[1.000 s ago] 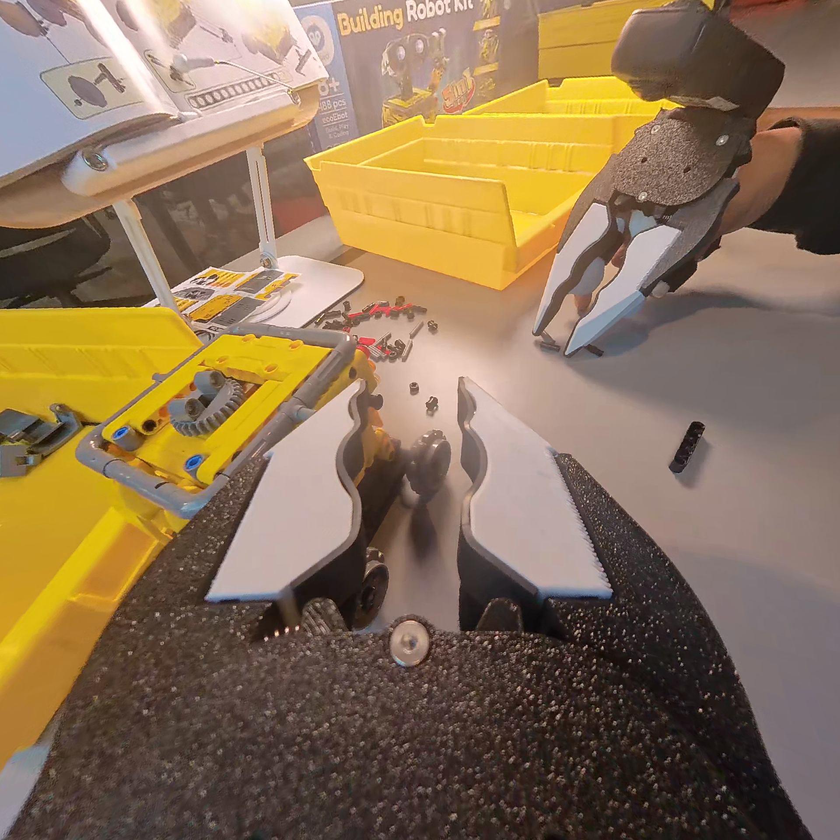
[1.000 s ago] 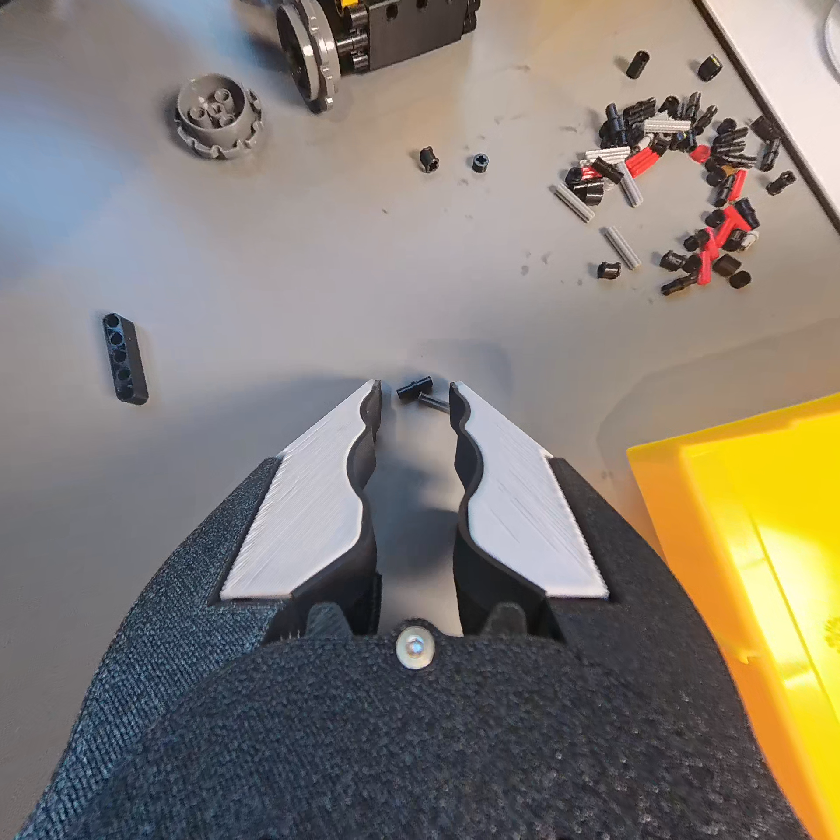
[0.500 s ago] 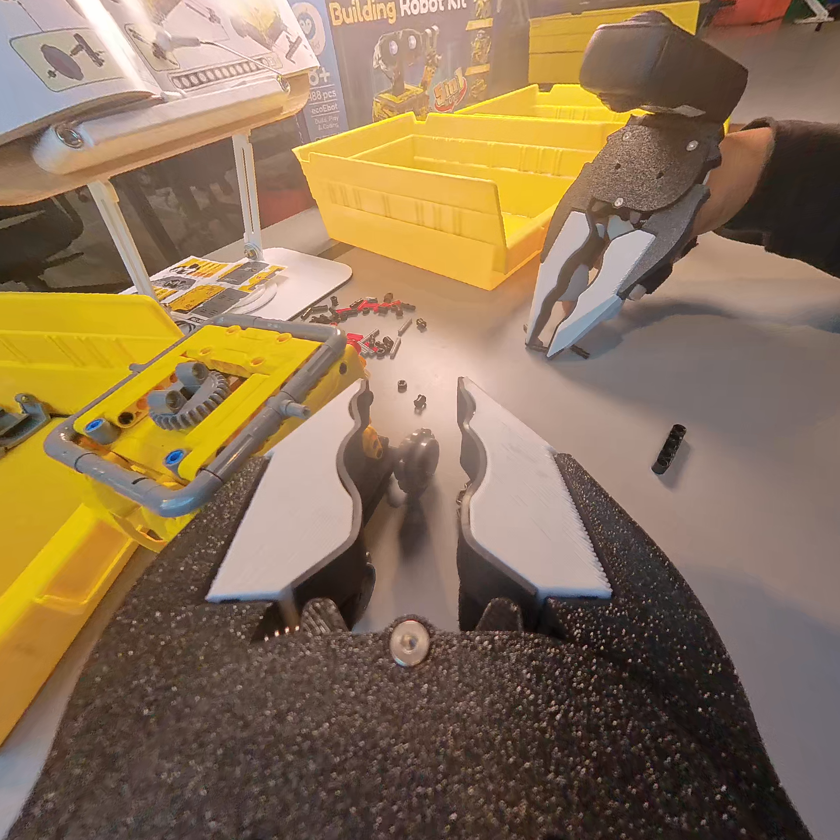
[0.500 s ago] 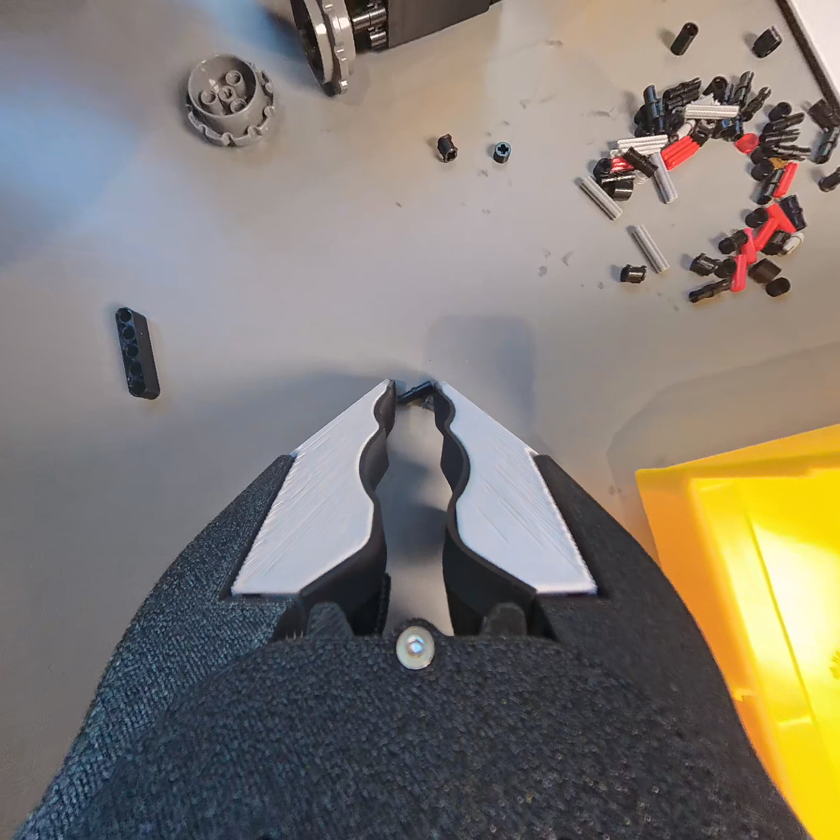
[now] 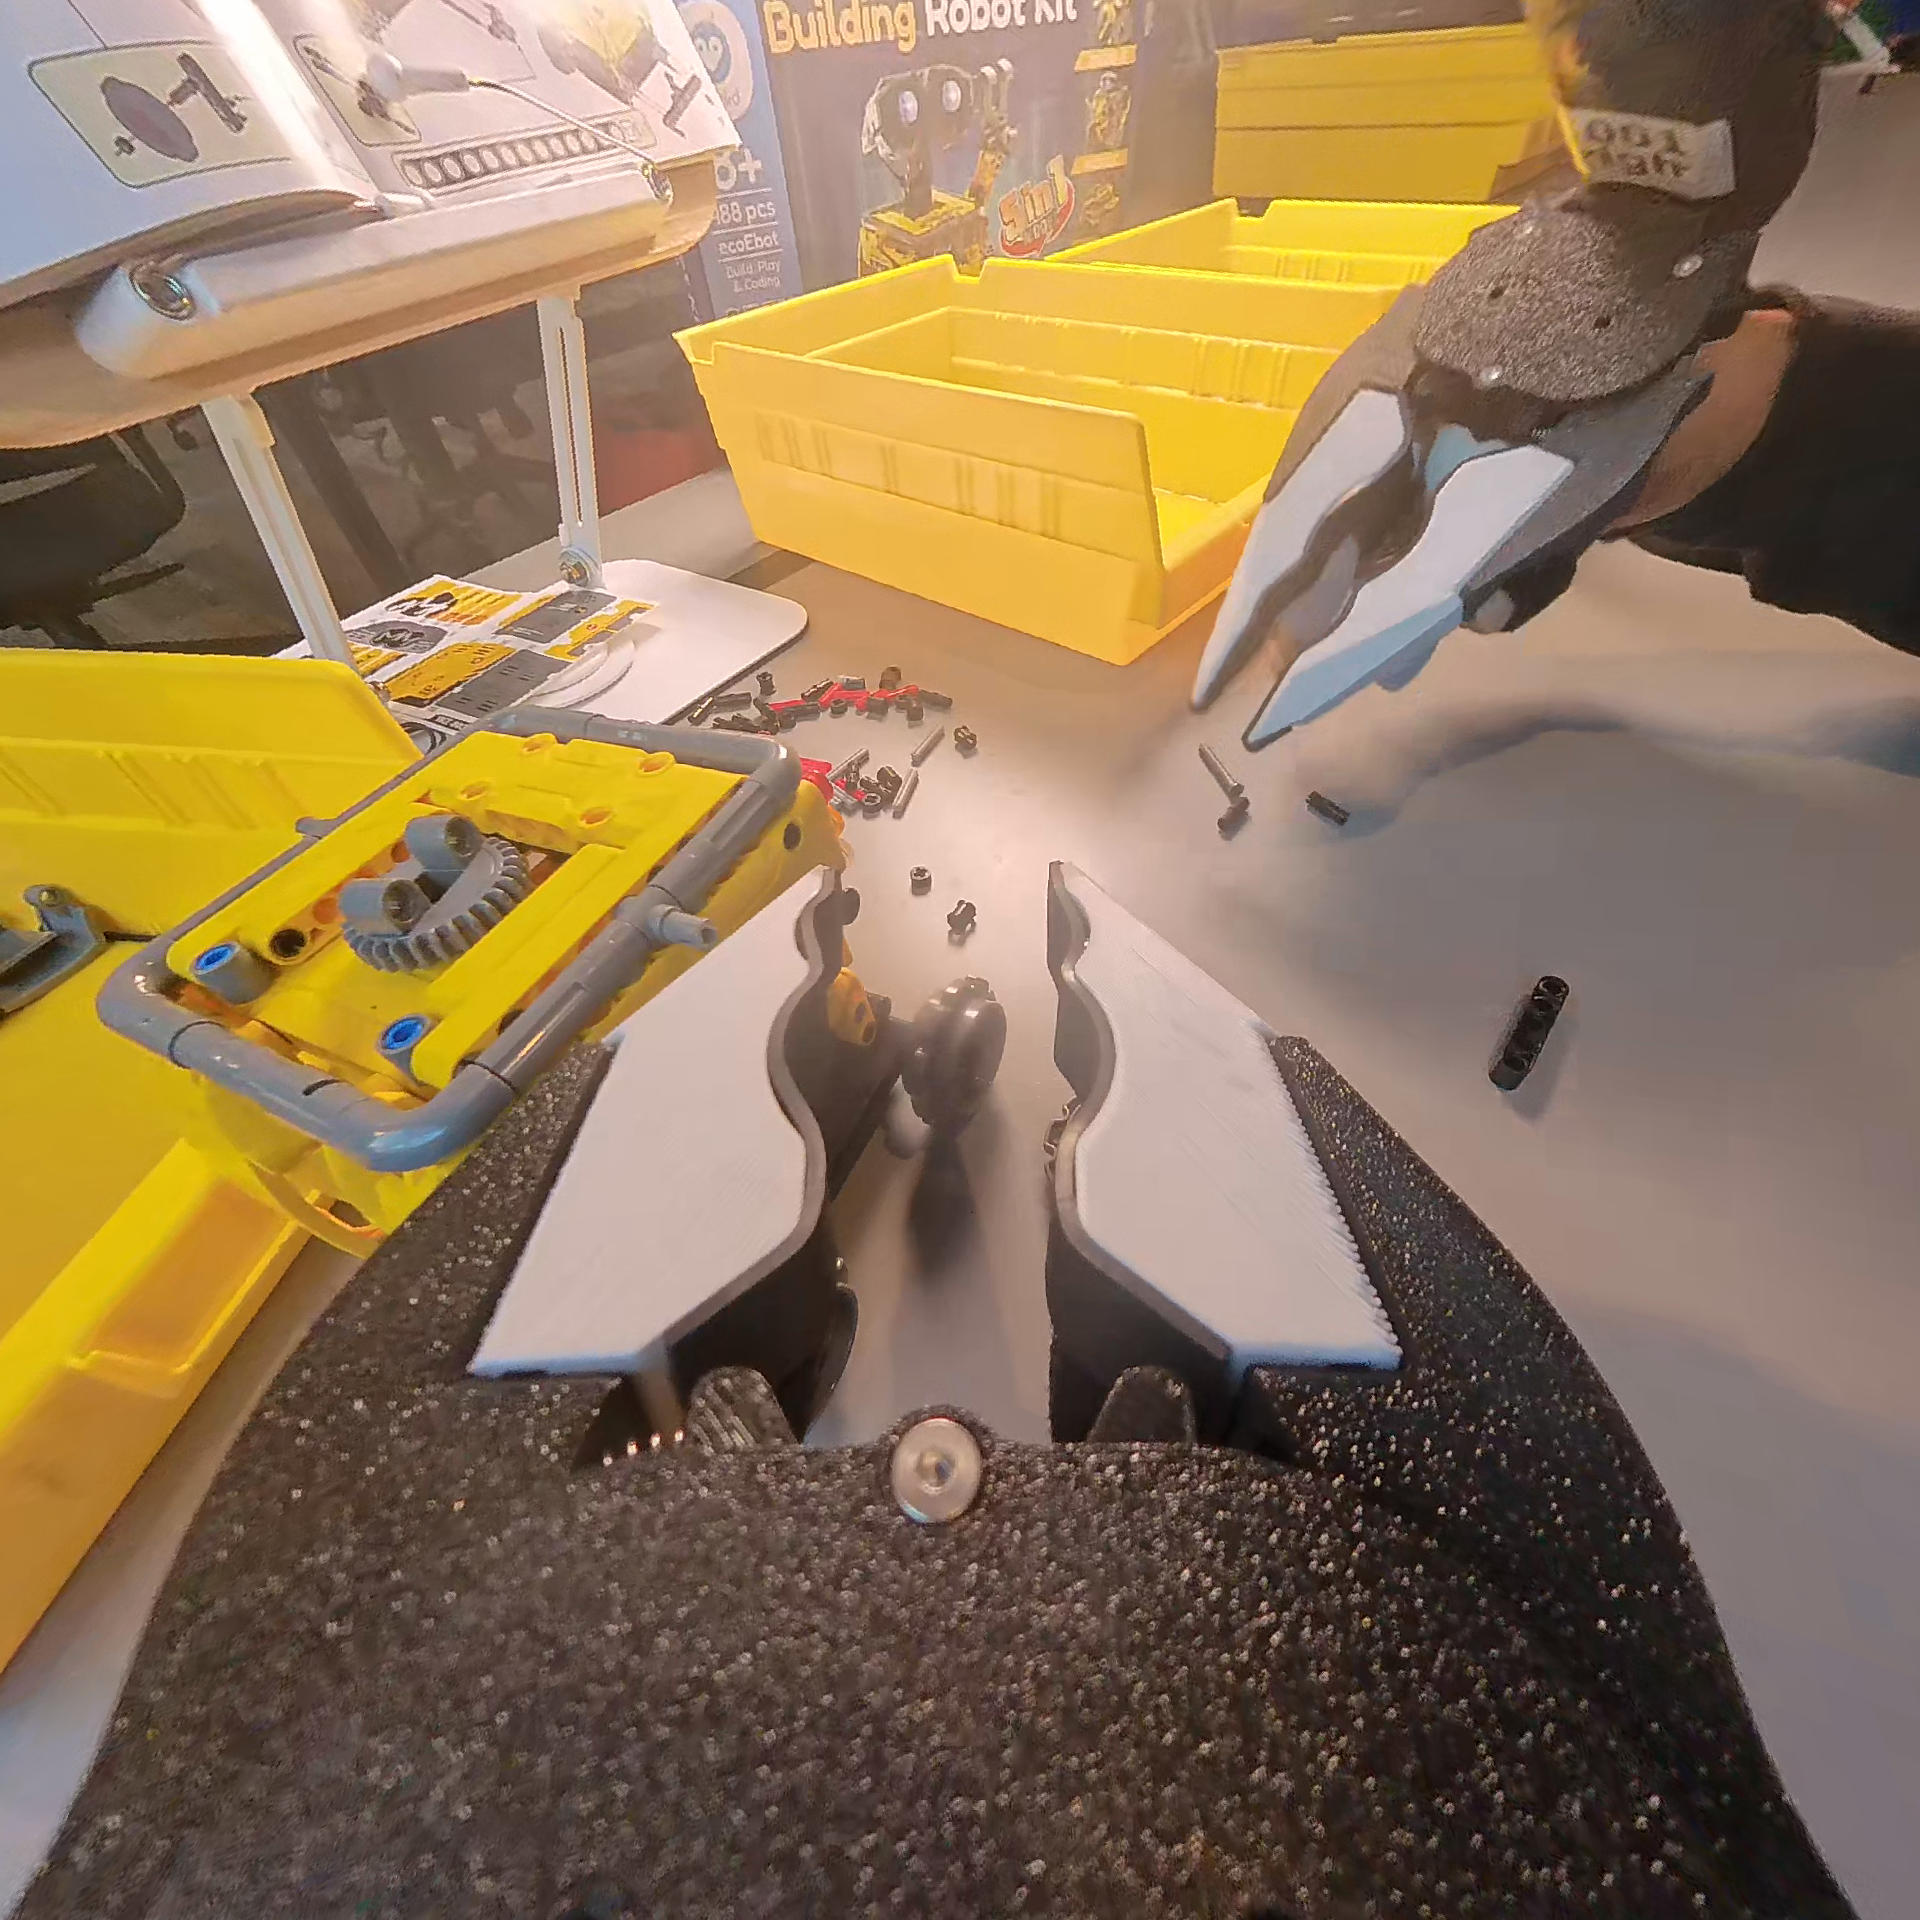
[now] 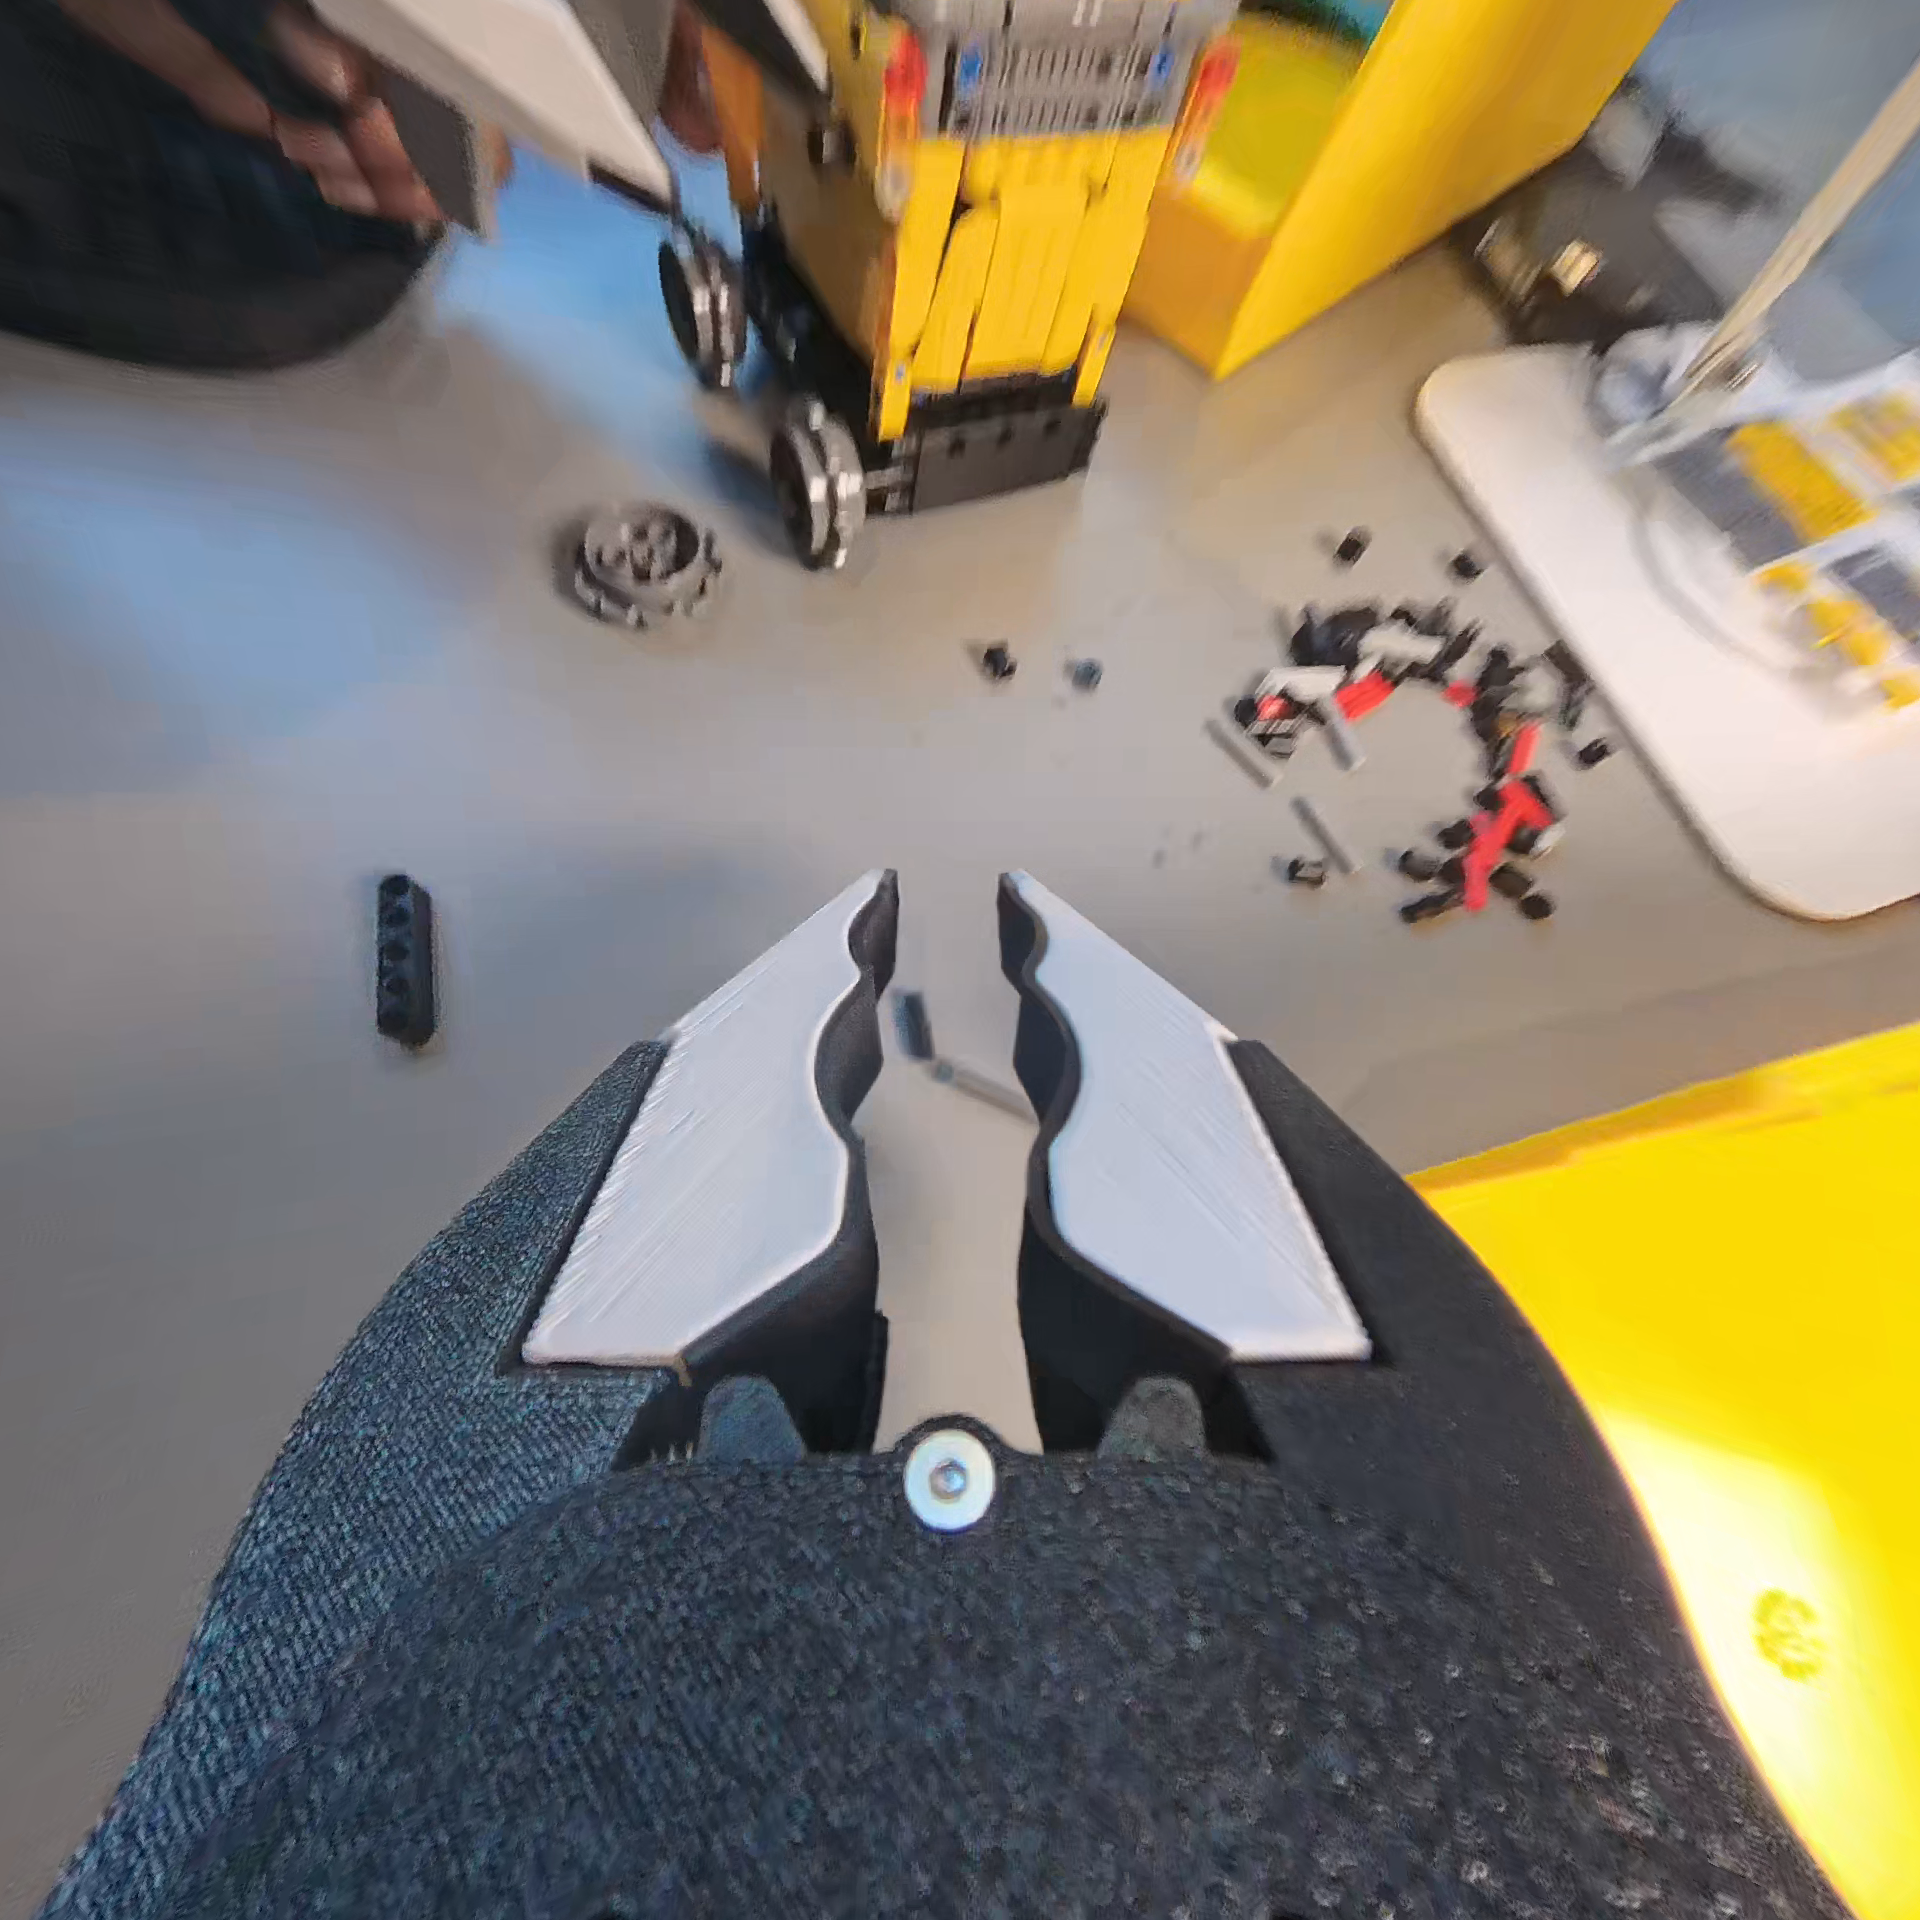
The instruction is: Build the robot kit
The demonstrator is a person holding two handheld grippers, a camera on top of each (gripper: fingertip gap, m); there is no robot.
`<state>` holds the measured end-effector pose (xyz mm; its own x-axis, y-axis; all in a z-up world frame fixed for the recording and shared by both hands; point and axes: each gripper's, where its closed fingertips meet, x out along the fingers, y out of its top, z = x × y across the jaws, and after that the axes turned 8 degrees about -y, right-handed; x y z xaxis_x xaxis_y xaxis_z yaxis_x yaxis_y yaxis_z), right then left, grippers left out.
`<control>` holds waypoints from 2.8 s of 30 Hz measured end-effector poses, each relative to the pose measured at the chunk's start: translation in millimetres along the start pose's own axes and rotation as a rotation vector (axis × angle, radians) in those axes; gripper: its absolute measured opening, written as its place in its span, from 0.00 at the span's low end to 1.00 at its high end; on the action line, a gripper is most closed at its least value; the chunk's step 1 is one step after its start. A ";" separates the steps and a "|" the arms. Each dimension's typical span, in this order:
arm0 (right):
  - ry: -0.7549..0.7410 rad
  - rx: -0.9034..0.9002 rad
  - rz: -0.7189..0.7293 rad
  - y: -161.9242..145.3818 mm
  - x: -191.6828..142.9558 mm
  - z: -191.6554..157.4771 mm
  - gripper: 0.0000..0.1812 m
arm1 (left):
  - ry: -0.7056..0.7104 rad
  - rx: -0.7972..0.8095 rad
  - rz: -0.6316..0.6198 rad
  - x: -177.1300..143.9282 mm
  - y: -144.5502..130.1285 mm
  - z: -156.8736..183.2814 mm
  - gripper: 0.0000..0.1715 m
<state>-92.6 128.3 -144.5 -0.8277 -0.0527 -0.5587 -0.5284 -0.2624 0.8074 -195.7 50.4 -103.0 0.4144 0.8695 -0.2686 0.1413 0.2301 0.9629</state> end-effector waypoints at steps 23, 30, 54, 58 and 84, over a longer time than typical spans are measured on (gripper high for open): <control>-0.392 0.169 0.643 76.5 -67.3 59.1 0.34 | 0.227 0.041 0.251 -36.8 45.1 -30.8 0.33; -0.383 0.162 0.620 73.2 -59.5 55.3 0.34 | 0.274 0.007 0.255 -43.6 44.5 -41.9 0.37; -0.353 0.167 0.580 62.2 -37.8 45.3 0.35 | 0.273 -0.071 0.260 -44.8 36.3 -51.7 0.40; -0.365 0.161 0.587 62.9 -38.8 46.1 0.35 | 0.285 -0.065 0.246 -44.4 33.7 -53.6 0.40; -0.308 0.059 0.409 45.8 -29.5 45.5 0.24 | 0.233 0.033 0.203 -37.6 35.7 -34.6 0.29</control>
<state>-101.0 161.7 -82.4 -0.9815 0.1491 -0.1203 -0.1521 -0.2247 0.9625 -237.4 41.0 -57.6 0.2206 0.9739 -0.0539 0.1075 0.0307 0.9937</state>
